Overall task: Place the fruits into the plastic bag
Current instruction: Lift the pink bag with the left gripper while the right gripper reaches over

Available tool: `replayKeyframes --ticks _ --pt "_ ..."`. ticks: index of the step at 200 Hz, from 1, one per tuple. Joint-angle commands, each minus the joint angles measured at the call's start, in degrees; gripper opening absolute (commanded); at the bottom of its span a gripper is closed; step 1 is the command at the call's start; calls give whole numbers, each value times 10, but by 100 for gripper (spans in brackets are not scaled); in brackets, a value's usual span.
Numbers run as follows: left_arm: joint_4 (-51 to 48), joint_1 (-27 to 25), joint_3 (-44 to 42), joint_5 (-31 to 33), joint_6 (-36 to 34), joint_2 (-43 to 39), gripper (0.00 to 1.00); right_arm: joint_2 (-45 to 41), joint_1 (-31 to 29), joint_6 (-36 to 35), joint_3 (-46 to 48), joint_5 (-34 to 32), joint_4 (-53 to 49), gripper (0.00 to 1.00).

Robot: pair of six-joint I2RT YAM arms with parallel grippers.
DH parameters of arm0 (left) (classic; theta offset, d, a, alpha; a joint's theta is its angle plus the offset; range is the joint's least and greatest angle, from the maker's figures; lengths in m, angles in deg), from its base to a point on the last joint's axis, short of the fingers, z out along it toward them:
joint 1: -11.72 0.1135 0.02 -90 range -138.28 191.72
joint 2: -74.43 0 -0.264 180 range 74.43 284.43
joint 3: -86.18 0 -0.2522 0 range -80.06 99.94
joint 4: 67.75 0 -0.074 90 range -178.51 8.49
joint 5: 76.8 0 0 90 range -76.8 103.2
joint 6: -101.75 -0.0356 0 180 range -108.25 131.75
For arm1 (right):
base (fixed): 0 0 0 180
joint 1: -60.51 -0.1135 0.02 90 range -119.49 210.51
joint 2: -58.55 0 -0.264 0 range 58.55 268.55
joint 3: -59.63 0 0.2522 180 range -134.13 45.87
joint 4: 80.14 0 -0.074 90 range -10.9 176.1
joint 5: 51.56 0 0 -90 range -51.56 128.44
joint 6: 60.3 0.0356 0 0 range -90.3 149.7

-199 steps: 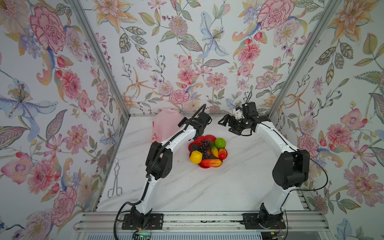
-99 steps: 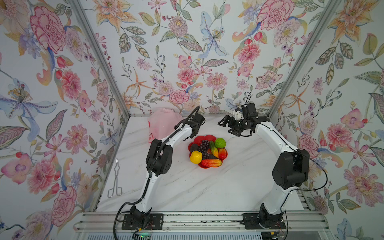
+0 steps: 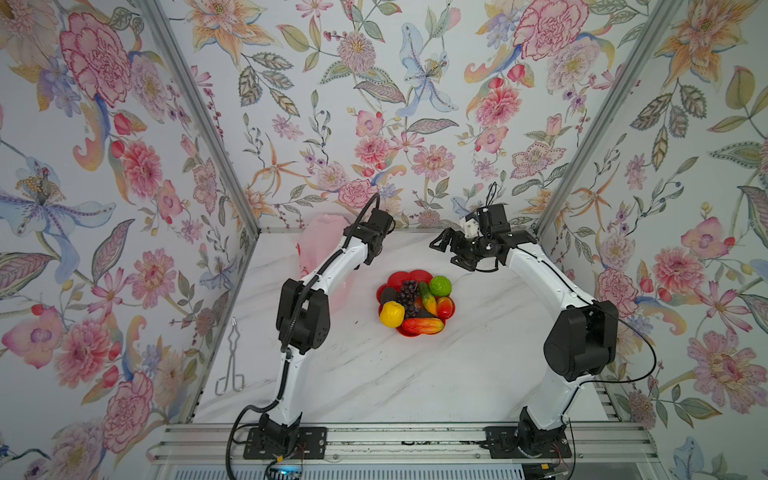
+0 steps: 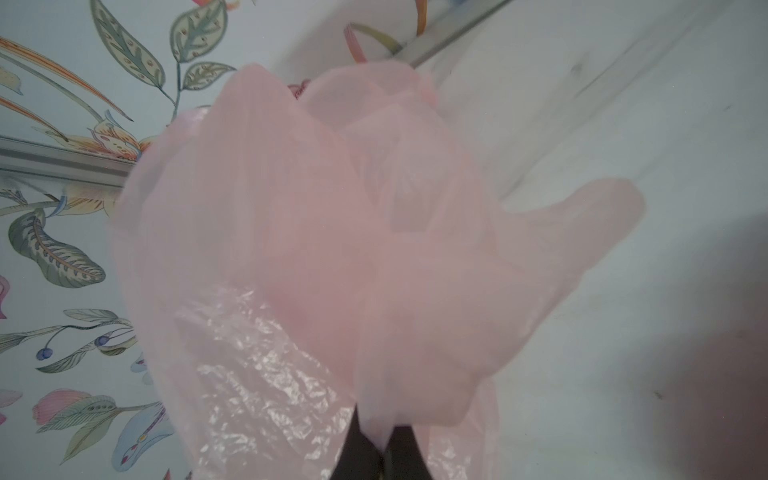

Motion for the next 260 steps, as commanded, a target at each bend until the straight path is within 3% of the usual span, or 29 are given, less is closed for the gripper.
replayKeyframes --ticks 1,46,85,111,148,171,207,219,229,248,260 --pt "46 29 56 -149 47 -101 0 -4 -16 10 -53 -10 8 99" --pt "90 51 104 -323 94 -167 0 -6 -41 10 -122 -14 1 99" --pt "264 86 -73 -491 181 -282 0 -57 -38 -3 -118 -37 1 99" --pt "327 96 -168 -546 207 -334 0 -93 -21 -15 -103 -39 2 99" --pt "396 106 -237 -642 257 -393 0 -96 -9 -72 -129 12 22 99" --pt "384 108 -246 -664 250 -418 0 -72 10 -43 -170 46 17 99" --pt "376 112 -292 -659 243 -463 0 -21 26 234 -194 146 58 99" --pt "387 113 -310 -664 250 -477 0 -13 13 286 -197 155 98 99" --pt "394 115 -319 -670 255 -484 0 -3 1 278 -224 143 102 99" --pt "398 118 -321 -690 263 -492 0 37 -9 185 -316 113 24 99" --pt "389 122 -315 -702 262 -492 0 61 -7 155 -344 134 14 99"
